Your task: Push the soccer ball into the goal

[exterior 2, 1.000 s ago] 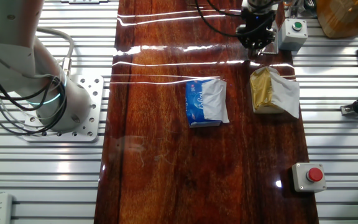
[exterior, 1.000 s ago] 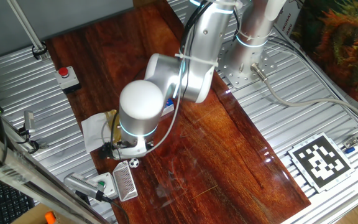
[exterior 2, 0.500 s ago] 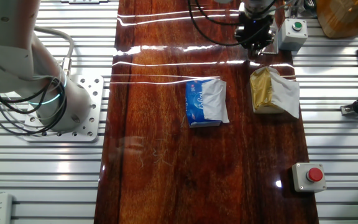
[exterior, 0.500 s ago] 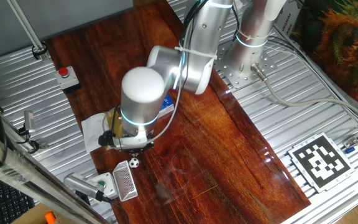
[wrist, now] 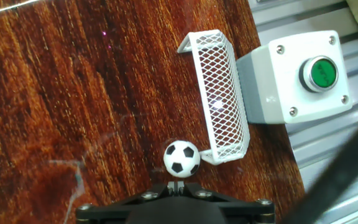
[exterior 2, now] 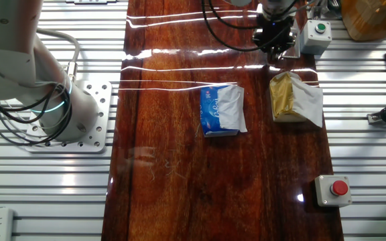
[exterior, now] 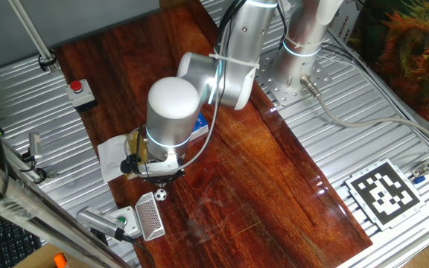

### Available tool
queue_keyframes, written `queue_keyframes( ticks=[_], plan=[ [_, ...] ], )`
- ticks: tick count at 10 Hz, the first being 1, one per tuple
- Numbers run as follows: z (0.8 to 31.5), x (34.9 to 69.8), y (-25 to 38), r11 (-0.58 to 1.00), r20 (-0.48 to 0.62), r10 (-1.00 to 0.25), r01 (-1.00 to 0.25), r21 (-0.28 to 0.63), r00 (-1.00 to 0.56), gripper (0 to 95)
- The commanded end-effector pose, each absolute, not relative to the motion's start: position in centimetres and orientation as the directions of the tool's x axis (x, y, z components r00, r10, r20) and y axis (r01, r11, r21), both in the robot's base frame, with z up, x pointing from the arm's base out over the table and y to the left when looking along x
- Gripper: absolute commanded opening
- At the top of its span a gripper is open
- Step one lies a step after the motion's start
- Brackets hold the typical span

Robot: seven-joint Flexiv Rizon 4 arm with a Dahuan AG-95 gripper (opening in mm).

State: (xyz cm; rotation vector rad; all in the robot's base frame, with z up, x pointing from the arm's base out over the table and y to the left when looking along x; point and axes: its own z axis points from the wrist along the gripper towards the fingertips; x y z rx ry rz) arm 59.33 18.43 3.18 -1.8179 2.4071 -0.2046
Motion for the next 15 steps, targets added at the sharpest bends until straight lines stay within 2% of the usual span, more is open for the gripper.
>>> queue_keyframes(
  ticks=[1,6,10,15],
  plan=[
    [2.83,59.04,18.19,0.270,-0.018,-0.962,-0.945,-0.184,-0.271,0.0],
    [2.36,58.65,17.88,0.273,-0.025,-0.962,-0.944,-0.186,-0.273,0.0],
    [2.24,58.66,17.89,0.280,-0.096,-0.959,-0.939,-0.200,-0.265,0.0],
    [2.34,58.84,18.02,0.284,-0.112,-0.957,-0.937,-0.205,-0.266,0.0]
  ],
)
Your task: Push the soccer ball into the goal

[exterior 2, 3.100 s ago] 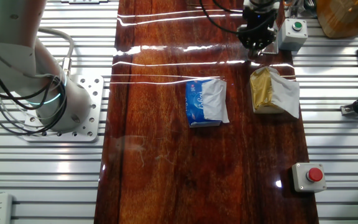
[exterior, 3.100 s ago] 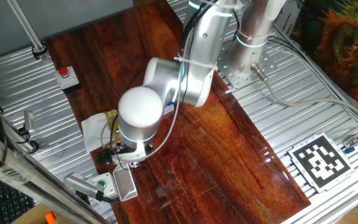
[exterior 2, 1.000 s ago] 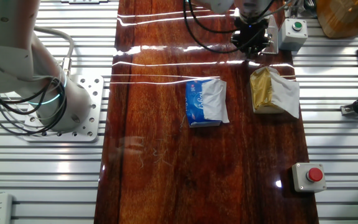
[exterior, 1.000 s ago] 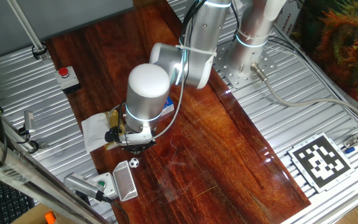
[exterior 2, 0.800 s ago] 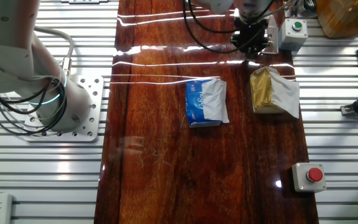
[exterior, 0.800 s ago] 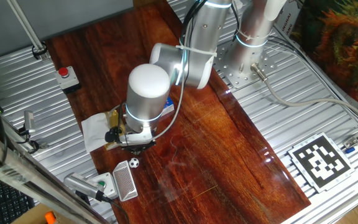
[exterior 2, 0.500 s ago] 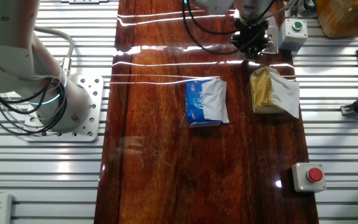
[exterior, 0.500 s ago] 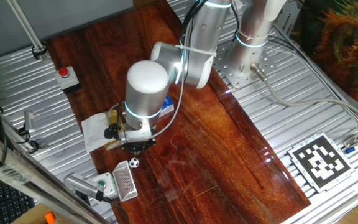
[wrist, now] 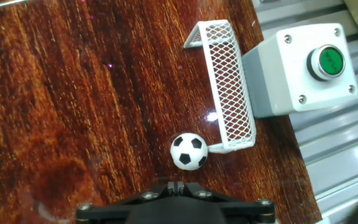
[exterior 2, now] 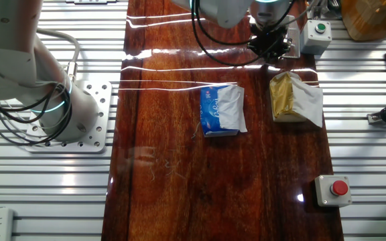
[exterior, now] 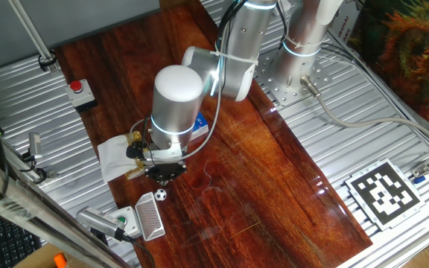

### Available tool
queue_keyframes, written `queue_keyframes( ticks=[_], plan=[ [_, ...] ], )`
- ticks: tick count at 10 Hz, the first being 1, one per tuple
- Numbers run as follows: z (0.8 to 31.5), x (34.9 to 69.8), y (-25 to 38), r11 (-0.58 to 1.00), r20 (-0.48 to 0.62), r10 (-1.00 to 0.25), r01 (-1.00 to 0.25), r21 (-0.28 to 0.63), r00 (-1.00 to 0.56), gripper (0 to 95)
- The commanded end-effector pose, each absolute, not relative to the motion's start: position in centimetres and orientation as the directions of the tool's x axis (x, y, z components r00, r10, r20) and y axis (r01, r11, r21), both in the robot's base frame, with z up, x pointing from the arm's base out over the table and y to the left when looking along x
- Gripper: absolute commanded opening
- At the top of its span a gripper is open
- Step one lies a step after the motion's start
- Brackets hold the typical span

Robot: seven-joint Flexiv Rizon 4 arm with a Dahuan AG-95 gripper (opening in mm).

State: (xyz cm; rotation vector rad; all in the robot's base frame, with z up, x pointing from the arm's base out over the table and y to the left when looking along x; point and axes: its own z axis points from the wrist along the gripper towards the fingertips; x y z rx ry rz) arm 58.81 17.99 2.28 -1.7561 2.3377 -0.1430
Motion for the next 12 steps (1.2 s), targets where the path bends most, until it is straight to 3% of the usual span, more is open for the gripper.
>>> queue_keyframes(
  ticks=[1,8,12],
  plan=[
    [2.7,59.4,18.5,0.278,-0.109,-0.959,-0.938,-0.206,-0.260,0.0],
    [2.4,60.6,19.5,0.279,-0.100,-0.960,-0.939,-0.202,-0.263,0.0],
    [3.3,60.0,19.1,0.377,-0.012,-0.925,-0.915,-0.143,-0.380,0.0]
  ],
)
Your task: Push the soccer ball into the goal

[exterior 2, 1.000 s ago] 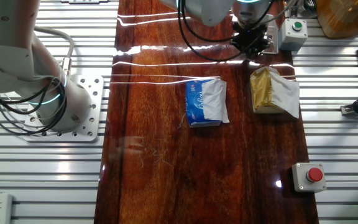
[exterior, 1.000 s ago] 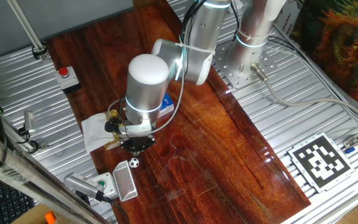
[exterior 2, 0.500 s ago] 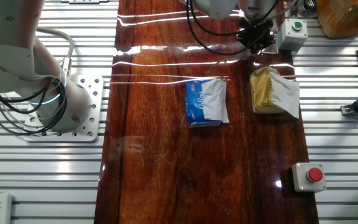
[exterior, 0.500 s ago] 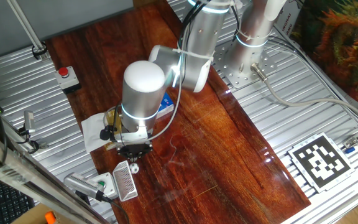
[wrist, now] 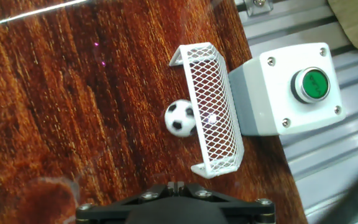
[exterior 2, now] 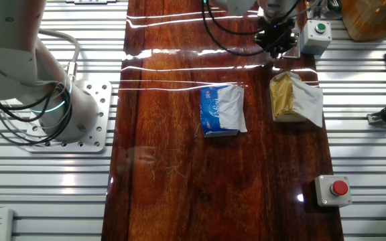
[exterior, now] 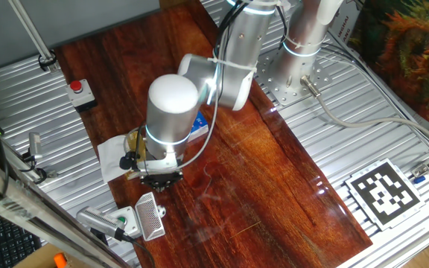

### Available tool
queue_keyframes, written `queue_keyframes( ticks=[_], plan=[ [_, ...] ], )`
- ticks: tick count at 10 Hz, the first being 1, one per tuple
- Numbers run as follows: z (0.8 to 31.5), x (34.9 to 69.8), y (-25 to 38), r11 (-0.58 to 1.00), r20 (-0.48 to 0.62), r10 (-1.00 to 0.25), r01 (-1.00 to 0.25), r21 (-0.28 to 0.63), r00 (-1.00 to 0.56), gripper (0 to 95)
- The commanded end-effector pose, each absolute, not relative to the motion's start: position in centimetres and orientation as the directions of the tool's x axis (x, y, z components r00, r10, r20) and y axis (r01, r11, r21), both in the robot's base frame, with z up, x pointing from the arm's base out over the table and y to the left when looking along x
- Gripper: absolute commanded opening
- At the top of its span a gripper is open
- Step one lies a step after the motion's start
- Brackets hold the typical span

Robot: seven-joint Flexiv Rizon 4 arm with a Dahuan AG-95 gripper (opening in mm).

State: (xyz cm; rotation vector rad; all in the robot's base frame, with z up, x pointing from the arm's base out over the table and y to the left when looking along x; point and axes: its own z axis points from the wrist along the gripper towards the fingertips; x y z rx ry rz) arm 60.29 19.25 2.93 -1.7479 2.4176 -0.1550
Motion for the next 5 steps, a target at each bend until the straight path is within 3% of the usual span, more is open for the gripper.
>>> queue_keyframes(
  ticks=[1,5],
  plan=[
    [3.6,59.4,18.6,0.485,0.032,-0.871,-0.869,-0.093,-0.490,0.0],
    [3.3,57.7,17.3,0.726,0.122,-0.678,-0.686,-0.043,-0.725,0.0]
  ],
)
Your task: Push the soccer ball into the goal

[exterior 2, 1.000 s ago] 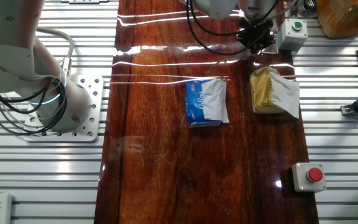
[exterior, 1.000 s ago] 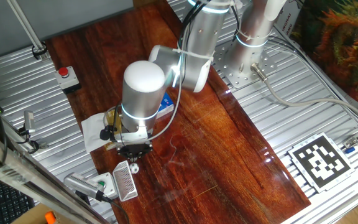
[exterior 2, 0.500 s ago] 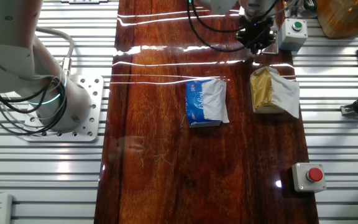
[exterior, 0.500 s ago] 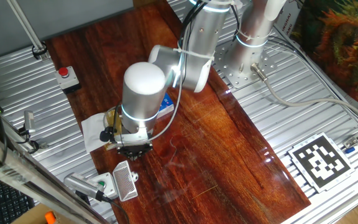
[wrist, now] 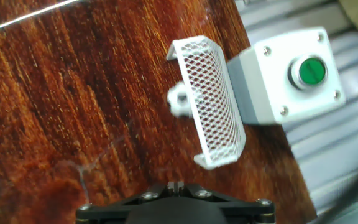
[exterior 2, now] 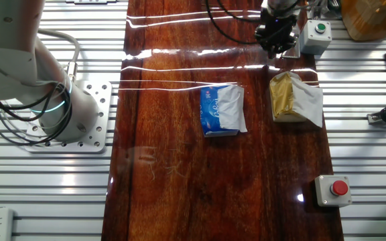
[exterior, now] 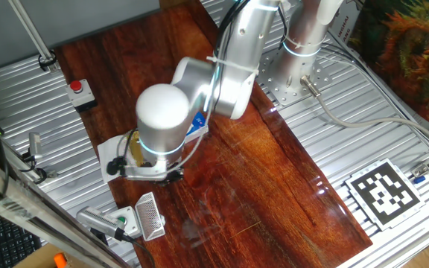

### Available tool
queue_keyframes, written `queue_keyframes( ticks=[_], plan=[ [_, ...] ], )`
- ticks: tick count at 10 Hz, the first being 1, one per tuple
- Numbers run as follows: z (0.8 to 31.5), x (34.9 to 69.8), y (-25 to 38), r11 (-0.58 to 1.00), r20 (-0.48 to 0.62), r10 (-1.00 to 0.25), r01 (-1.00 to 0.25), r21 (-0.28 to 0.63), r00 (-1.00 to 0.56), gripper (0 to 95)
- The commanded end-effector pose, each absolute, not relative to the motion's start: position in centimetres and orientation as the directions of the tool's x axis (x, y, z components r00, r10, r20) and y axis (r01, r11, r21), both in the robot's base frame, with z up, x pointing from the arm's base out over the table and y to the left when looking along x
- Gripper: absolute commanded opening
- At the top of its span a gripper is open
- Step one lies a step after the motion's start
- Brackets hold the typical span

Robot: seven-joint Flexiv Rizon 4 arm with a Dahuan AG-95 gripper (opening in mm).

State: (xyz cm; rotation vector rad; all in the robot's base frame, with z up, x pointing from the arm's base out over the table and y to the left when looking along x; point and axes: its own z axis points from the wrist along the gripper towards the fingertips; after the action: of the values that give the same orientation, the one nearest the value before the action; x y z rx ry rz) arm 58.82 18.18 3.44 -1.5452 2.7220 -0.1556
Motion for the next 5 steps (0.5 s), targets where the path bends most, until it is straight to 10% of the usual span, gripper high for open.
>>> queue_keyframes(
  ticks=[1,5],
  plan=[
    [3.3,57.3,17.0,0.775,0.129,-0.620,-0.630,-0.055,-0.774,0.0],
    [5.9,55.1,16.5,0.898,0.148,-0.423,-0.435,-0.064,-0.894,0.0]
  ],
)
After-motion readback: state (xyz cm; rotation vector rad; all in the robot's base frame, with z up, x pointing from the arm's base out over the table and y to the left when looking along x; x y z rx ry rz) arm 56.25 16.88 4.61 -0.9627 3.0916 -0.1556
